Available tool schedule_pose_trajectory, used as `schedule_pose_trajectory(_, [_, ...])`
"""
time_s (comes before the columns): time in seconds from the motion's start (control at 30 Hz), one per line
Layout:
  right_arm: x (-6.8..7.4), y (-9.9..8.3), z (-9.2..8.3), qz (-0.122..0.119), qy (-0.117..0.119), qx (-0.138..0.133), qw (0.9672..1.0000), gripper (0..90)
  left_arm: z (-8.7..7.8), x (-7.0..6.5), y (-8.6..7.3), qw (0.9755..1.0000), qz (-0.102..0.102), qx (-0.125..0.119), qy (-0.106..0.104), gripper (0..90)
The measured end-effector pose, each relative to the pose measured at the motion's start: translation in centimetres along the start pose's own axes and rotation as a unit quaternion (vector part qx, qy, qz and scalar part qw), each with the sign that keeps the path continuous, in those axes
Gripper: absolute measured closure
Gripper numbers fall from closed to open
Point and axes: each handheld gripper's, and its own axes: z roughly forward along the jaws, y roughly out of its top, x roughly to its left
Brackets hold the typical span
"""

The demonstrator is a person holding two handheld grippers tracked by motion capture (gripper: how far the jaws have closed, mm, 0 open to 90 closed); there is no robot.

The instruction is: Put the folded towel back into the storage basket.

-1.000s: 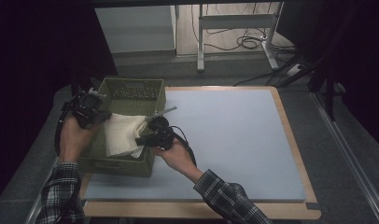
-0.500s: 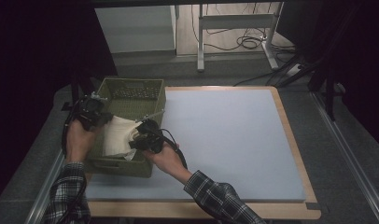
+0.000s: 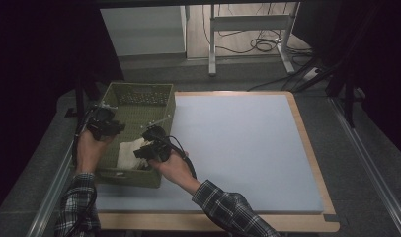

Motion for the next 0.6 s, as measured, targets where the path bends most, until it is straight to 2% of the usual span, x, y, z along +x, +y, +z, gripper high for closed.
schedule_pose_trajectory(0.37, [-0.1,0.1,-1.1,-0.036,-0.001,-0.011,0.9993,56.1,0.0,-0.3,-0.1,0.9999,-0.01,-0.008,-0.01,50.3])
schedule_pose_trajectory(0.6, [-0.6,-0.1,-2.2,-0.048,0.003,-0.017,0.9987,48.9,0.0,-0.7,0.0,0.9997,-0.012,-0.014,-0.016,40.6])
